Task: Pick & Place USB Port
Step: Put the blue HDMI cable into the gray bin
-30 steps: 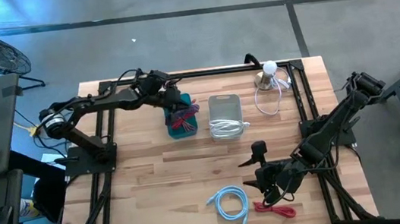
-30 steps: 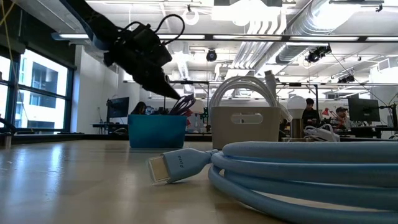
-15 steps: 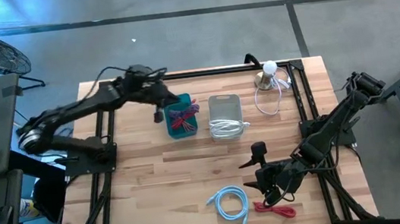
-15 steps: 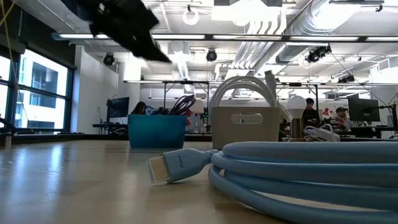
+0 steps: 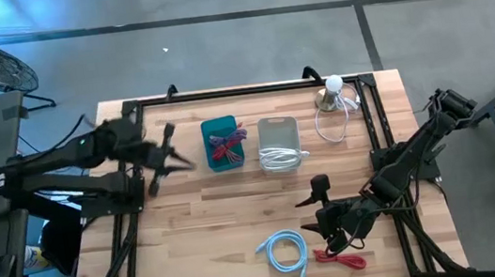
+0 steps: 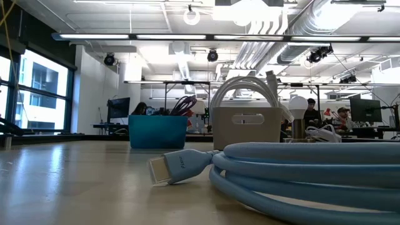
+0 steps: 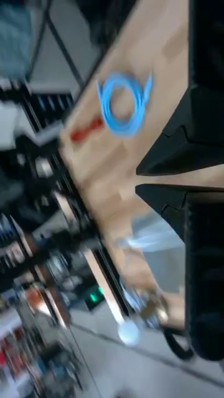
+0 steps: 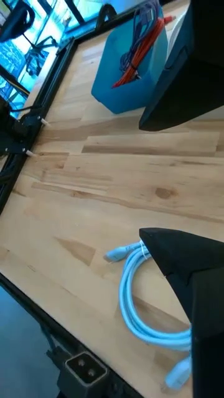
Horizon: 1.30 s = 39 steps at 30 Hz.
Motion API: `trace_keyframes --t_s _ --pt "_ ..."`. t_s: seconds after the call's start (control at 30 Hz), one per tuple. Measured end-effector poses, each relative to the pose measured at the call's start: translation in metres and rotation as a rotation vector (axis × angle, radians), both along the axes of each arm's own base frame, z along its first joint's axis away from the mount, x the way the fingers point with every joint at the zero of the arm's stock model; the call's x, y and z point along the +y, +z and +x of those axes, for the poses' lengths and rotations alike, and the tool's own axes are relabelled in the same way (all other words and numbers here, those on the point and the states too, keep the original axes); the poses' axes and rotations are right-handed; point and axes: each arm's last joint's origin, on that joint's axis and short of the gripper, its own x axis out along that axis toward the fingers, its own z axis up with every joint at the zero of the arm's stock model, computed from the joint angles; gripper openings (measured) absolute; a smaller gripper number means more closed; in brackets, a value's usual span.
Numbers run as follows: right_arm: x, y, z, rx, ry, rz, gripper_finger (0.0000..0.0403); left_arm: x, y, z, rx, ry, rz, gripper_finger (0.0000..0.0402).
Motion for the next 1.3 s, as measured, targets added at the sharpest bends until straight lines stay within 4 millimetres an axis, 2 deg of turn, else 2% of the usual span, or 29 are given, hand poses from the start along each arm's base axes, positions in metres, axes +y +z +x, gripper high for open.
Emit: trace_keyframes --t_s 0.1,0.23,0.43,0.57,0.67,0.83,1.1,1.3 --pt "0.001 0.001 0.001 0.002 0.019 0.026 0.0261 -0.015 -0.006 -0.017 -0.013 -0.013 -0.004 0.003" --pt "0.002 0.003 0.002 -0.018 0.032 0.04 0.0261 -0.025 -0.023 -0.038 -0.046 0.057 0.006 0.003" --pt "-0.003 0.003 0.007 -0.014 0.027 0.092 0.0261 -0.034 -0.07 -0.05 -0.129 0.074 -0.074 0.003" --pt "-0.011 0.002 0.014 0.026 0.022 0.192 0.0261 -0.037 -0.099 -0.05 -0.141 0.102 -0.107 0.003" --pt "-0.017 -0.001 0.016 0.076 0.001 0.244 0.0261 -0.039 -0.112 -0.048 -0.125 0.129 -0.099 0.003" --pt "-0.022 -0.012 0.018 0.165 -0.065 0.293 0.0261 -0.042 -0.121 -0.044 -0.151 0.129 -0.11 0.003" --pt "-0.018 -0.049 0.034 0.319 -0.075 0.311 0.0261 -0.045 -0.148 -0.034 -0.133 0.138 -0.122 0.003" --pt "-0.02 -0.068 0.044 0.396 -0.096 0.334 0.0261 -0.047 -0.153 -0.032 -0.132 0.13 -0.127 0.003"
